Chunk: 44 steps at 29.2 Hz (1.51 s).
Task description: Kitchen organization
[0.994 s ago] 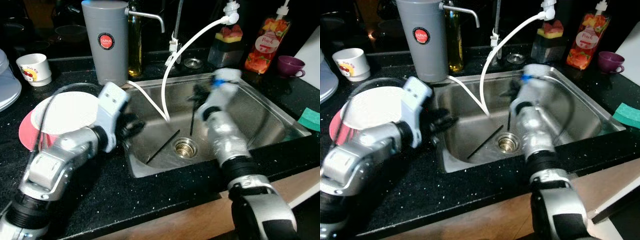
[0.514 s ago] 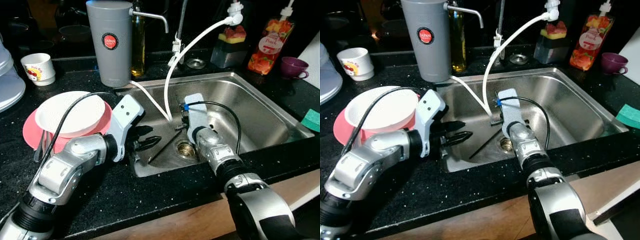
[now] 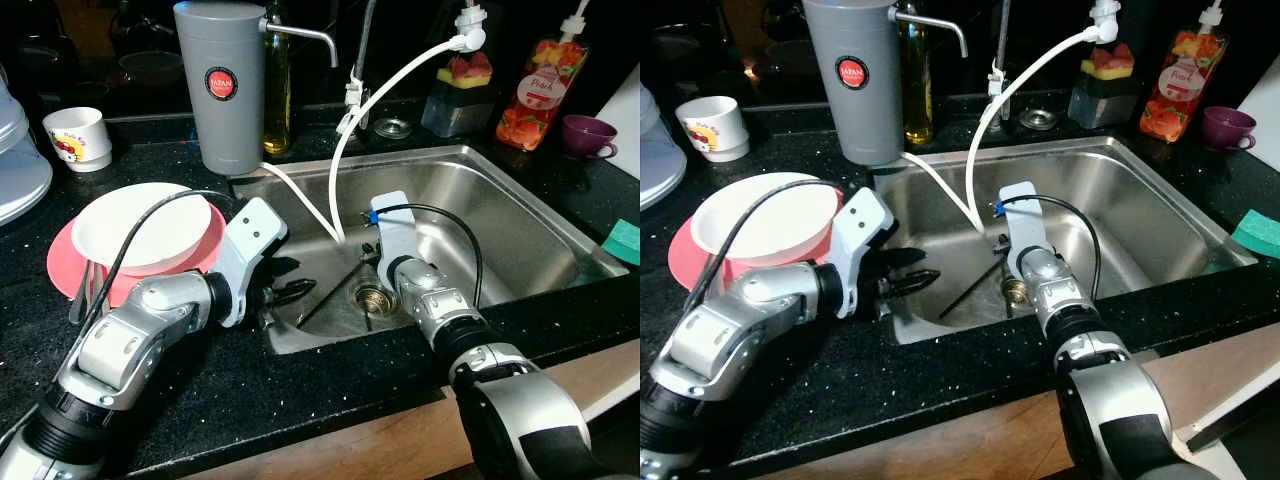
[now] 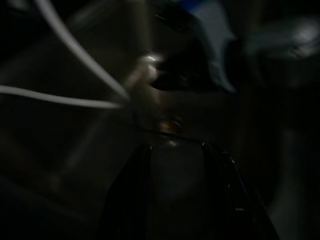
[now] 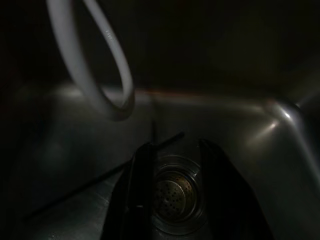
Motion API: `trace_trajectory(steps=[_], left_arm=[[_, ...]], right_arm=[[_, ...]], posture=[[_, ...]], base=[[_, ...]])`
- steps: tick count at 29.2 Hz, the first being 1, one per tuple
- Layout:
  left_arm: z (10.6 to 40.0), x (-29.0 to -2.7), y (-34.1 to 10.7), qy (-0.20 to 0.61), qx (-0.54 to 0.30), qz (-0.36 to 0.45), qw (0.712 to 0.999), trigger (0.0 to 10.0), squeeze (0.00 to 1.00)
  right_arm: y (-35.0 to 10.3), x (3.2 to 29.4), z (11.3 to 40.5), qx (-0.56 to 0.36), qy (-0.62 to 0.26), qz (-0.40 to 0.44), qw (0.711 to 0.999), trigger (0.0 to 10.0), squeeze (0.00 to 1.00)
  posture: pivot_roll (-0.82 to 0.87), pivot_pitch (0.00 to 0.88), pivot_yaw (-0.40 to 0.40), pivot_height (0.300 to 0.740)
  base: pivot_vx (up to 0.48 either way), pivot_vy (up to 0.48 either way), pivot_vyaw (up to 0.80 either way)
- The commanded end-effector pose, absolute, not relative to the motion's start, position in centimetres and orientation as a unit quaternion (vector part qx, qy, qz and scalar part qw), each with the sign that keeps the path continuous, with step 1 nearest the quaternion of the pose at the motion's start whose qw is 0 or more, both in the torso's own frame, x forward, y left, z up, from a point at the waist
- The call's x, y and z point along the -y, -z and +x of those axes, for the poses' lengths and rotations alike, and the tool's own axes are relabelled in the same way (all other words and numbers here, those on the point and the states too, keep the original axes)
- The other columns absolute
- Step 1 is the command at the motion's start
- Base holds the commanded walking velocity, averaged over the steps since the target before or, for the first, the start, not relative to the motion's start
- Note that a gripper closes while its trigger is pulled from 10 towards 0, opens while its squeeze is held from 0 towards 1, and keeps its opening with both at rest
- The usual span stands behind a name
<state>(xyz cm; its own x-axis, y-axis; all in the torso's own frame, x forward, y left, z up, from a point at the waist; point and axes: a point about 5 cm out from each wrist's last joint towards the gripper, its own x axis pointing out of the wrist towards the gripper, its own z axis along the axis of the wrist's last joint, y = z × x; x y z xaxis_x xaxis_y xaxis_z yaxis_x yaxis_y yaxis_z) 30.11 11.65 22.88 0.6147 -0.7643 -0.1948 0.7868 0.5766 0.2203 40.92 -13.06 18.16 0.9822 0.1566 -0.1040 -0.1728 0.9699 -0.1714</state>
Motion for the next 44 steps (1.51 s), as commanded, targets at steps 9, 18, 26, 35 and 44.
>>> trace_trajectory(steps=[9,18,26,35,44], left_arm=[[32.1,-13.4,-28.7,0.254,0.11,0.172,0.945,10.0,0.0],[33.0,-19.0,-28.8,0.056,0.082,0.191,0.977,10.0,0.0],[32.2,-23.9,-29.0,-0.075,0.073,0.169,0.98,10.0,0.6],[31.9,-26.8,-26.9,-0.07,0.009,0.059,0.996,10.0,0.0],[32.0,-26.8,-25.5,-0.024,-0.042,-0.053,0.997,10.0,0.0]], right_arm=[[-19.1,14.0,41.1,-0.017,-0.058,-0.038,0.997,10.0,0.0],[-19.3,13.9,41.1,-0.01,-0.065,-0.028,0.997,10.0,0.0],[-20.2,12.9,41.1,0.012,-0.091,-0.01,0.996,10.0,0.0],[-20.7,12.3,41.1,0.023,-0.112,-0.008,0.993,10.0,0.0],[-21.4,12.2,41.2,0.037,-0.125,-0.016,0.991,10.0,0.0]], posture=[[0.03,0.057,-0.017,0.74],[0.03,0.05,-0.018,0.74],[0.04,0.056,-0.019,0.74],[0.04,0.064,-0.019,0.74],[0.04,0.07,-0.02,0.74]], base=[[0.0,0.0,0.0],[0.0,0.0,0.0],[0.0,0.0,0.0],[0.0,0.0,0.0],[0.0,0.0,0.0]])
